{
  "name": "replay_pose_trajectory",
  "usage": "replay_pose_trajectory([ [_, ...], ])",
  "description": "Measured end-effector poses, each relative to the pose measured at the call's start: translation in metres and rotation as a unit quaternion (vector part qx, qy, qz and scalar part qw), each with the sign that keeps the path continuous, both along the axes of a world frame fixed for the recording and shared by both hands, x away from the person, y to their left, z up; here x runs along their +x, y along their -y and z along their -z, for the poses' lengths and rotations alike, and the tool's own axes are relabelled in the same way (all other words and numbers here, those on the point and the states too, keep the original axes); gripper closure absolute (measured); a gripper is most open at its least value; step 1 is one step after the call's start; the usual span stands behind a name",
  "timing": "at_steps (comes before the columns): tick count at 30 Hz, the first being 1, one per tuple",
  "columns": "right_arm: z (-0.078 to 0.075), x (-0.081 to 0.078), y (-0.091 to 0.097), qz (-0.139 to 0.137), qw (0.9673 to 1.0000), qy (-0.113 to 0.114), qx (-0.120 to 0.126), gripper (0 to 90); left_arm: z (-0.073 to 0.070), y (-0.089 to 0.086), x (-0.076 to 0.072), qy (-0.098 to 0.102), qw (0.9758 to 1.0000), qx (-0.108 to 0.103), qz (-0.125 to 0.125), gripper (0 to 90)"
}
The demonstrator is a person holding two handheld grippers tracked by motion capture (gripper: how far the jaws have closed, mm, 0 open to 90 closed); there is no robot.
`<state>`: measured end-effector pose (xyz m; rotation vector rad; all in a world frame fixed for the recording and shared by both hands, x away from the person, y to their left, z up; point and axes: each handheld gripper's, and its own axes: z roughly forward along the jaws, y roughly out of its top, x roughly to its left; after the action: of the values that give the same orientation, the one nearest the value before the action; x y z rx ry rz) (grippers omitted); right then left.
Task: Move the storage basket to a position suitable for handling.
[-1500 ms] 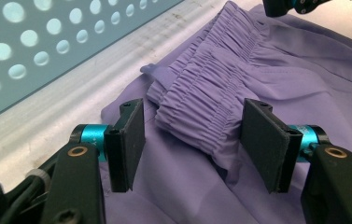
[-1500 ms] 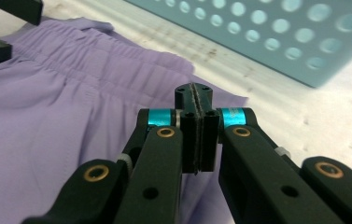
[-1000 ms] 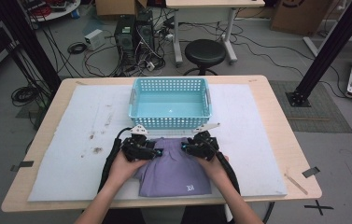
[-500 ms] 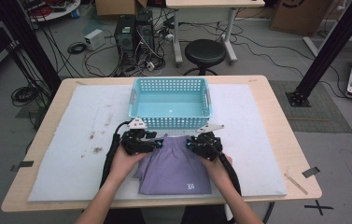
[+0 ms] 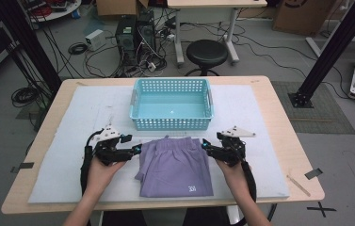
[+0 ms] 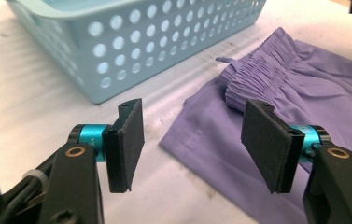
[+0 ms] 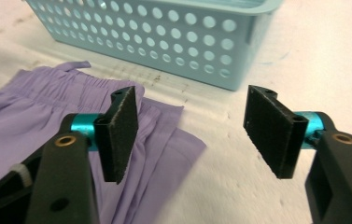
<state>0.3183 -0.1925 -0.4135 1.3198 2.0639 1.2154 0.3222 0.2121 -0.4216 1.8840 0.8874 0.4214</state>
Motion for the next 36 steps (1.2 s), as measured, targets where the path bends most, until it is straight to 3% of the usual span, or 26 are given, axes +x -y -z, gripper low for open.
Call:
replay_pose_trajectory([
  [6,-0.006,-0.013,0.013,-0.001,0.9995,0.020,0.024,22.1,-0.003,-0.008,-0.019,0.042,0.9989,-0.008,-0.020,34.1],
  [12,-0.003,-0.012,0.018,-0.009,0.9993,0.027,0.023,27.5,-0.006,-0.010,-0.023,0.068,0.9976,0.000,-0.017,33.3],
  [15,0.001,-0.010,0.017,-0.019,0.9993,0.017,0.027,30.8,-0.004,-0.008,-0.020,0.070,0.9974,0.014,-0.013,33.2],
  [20,-0.006,-0.011,0.020,-0.026,0.9988,0.041,0.008,36.8,-0.006,-0.005,-0.017,0.069,0.9972,0.027,-0.009,30.4],
  [22,-0.009,-0.011,0.023,-0.024,0.9983,0.053,-0.002,39.6,-0.008,-0.006,-0.020,0.079,0.9964,0.029,-0.011,30.1],
  [25,-0.014,-0.013,0.027,-0.019,0.9976,0.066,0.006,37.2,-0.011,-0.009,-0.019,0.087,0.9958,0.022,-0.015,29.1],
  [27,-0.019,-0.009,0.027,-0.015,0.9972,0.064,0.035,31.9,-0.012,-0.011,-0.019,0.087,0.9959,0.019,-0.018,26.7],
  [32,-0.029,-0.016,0.023,-0.018,0.9959,0.081,0.036,26.0,-0.021,-0.014,-0.023,0.096,0.9951,0.012,-0.021,26.7],
  [36,-0.029,-0.019,0.027,-0.027,0.9958,0.076,0.042,23.3,-0.025,-0.016,-0.024,0.100,0.9948,0.002,-0.022,26.7],
])
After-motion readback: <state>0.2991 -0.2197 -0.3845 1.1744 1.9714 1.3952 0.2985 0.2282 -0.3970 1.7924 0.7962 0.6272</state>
